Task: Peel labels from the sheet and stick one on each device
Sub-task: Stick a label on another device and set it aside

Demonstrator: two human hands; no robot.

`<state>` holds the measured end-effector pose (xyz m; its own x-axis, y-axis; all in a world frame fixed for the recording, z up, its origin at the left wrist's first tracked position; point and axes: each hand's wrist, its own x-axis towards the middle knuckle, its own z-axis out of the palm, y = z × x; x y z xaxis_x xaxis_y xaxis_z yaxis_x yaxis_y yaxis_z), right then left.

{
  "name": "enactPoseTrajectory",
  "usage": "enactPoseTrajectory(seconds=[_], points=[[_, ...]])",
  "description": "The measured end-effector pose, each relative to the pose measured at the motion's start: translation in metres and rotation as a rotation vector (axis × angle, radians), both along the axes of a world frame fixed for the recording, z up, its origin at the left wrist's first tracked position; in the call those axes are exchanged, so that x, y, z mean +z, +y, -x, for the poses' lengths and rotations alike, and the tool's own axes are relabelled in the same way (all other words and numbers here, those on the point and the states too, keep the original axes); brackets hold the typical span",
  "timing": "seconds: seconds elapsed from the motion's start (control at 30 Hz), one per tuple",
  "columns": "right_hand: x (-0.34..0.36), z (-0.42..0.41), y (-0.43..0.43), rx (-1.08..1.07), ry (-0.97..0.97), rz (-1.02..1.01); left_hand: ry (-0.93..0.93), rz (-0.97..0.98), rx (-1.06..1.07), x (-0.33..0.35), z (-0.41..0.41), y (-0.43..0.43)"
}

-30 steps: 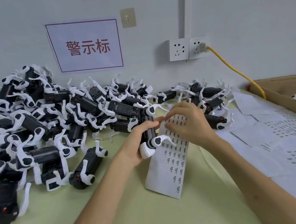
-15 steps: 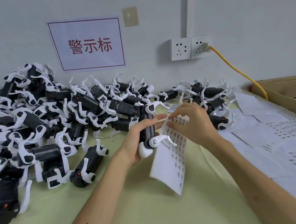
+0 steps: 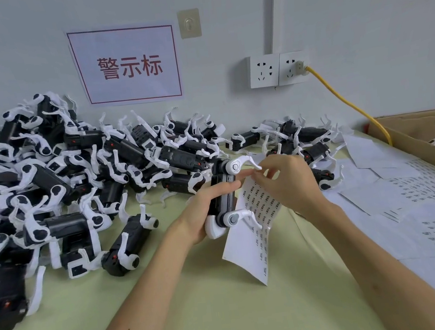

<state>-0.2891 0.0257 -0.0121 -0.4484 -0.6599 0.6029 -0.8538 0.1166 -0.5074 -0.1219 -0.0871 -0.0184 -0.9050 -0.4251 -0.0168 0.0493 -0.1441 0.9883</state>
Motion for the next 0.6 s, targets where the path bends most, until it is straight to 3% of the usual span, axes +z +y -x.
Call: enactPoseTrajectory(seconds=[0.13, 0.6], points=[[0.0009, 0.0015, 0.0007, -0.030, -0.035, 0.006, 0.043, 0.008, -0.098, 0.0024, 0.0006, 0.0036], [0.0012, 0.0022, -0.0015, -0.122, -0.247, 0.070, 0.041, 0.092, -0.123, 0.0036, 0.0011, 0.0082]])
